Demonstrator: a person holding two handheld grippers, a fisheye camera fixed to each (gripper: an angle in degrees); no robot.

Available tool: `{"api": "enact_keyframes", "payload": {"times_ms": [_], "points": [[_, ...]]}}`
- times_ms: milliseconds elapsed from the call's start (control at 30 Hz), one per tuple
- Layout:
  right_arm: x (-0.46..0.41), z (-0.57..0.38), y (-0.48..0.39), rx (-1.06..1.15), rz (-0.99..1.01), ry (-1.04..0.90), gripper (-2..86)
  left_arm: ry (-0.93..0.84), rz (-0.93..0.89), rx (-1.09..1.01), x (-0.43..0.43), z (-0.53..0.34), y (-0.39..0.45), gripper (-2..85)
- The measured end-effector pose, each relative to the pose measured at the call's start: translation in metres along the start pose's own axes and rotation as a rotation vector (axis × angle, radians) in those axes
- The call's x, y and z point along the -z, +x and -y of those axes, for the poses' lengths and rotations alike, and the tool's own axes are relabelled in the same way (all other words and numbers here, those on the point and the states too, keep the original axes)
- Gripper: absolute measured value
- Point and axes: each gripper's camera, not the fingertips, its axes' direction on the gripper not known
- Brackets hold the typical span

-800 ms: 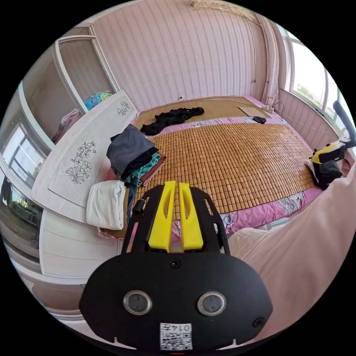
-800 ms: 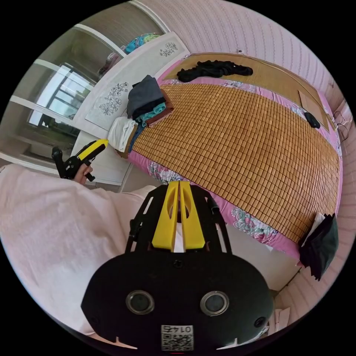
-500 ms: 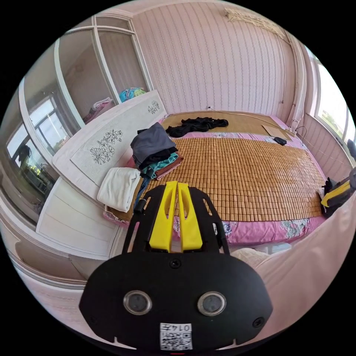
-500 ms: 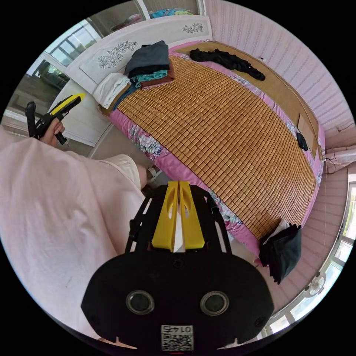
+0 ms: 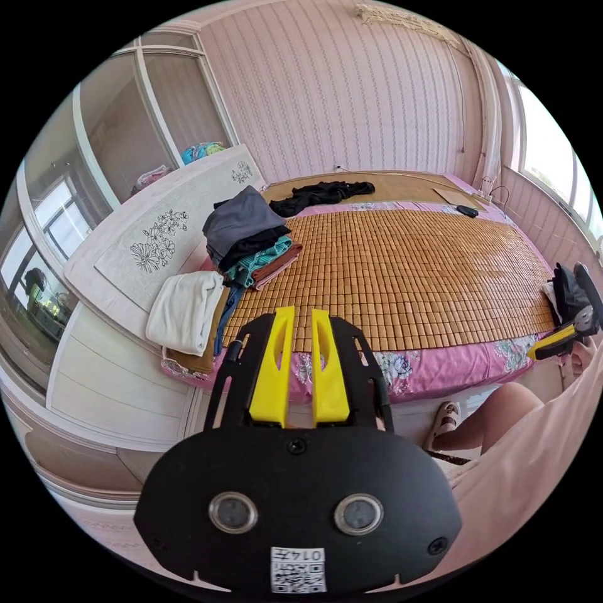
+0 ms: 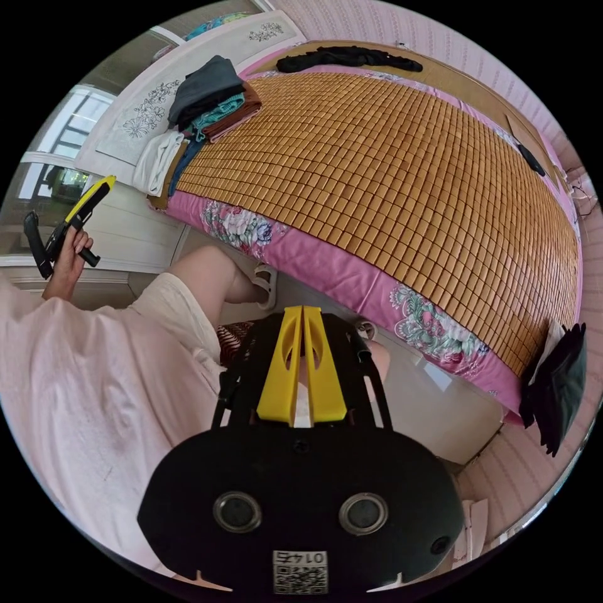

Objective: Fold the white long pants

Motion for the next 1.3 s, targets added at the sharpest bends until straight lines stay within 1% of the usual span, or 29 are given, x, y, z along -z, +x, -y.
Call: {"api": "enact_keyframes", "payload": {"times_ms": [100, 200, 267, 367, 467, 567, 633, 733, 833, 967, 1033, 1100, 1200, 1300], "points": [[-0.037, 0.001, -0.005, 0.048, -0.031, 0.033, -0.8, 0.052, -0.032, 0.066, 0.001, -0.029, -0.028, 5.5], [-0.08, -0.006, -0.007, 0.089, -0.083, 0.052, -0.8, 0.106, 0.0, 0.077, 0.003, -0.055, -0.046, 6.1], [-0.108, -0.016, -0.005, 0.086, -0.073, 0.062, -0.8, 0.133, 0.001, 0.08, 0.002, -0.069, -0.055, 7.1], [-0.14, -0.042, -0.002, 0.046, -0.053, 0.087, -0.8, 0.17, -0.068, 0.097, 0.008, -0.089, -0.074, 8.3], [-0.147, -0.07, -0.011, 0.034, -0.04, 0.112, -0.7, 0.19, -0.088, 0.112, 0.029, -0.103, -0.094, 8.4], [-0.149, -0.092, -0.024, 0.078, -0.062, 0.139, -0.7, 0.245, -0.078, 0.121, 0.057, -0.11, -0.117, 8.6], [-0.156, -0.097, -0.03, 0.098, -0.105, 0.131, -0.7, 0.265, -0.054, 0.141, 0.069, -0.113, -0.133, 8.9], [-0.163, -0.089, -0.046, 0.157, -0.109, 0.122, -0.7, 0.269, -0.046, 0.196, 0.083, -0.117, -0.17, 9.5], [-0.163, -0.066, -0.078, 0.293, -0.132, 0.153, -0.6, 0.258, 0.003, 0.233, 0.089, -0.121, -0.212, 10.1], [-0.167, -0.011, -0.142, 0.518, -0.148, 0.175, 0.4, 0.208, 0.038, 0.315, 0.077, -0.129, -0.286, 11.1], [-0.172, 0.018, -0.173, 0.618, -0.107, 0.167, 4.1, 0.182, 0.038, 0.366, 0.066, -0.131, -0.321, 11.2], [-0.183, 0.06, -0.216, 0.722, -0.019, 0.117, 10.3, 0.151, 0.022, 0.427, 0.045, -0.13, -0.368, 11.2], [-0.202, 0.115, -0.276, 0.84, 0.003, 0.032, 12.1, 0.125, 0.03, 0.469, 0.02, -0.117, -0.422, 11.7], [-0.216, 0.169, -0.334, 0.919, -0.038, 0.03, 12.4, 0.123, 0.073, 0.472, -0.008, -0.094, -0.464, 12.1]]}}
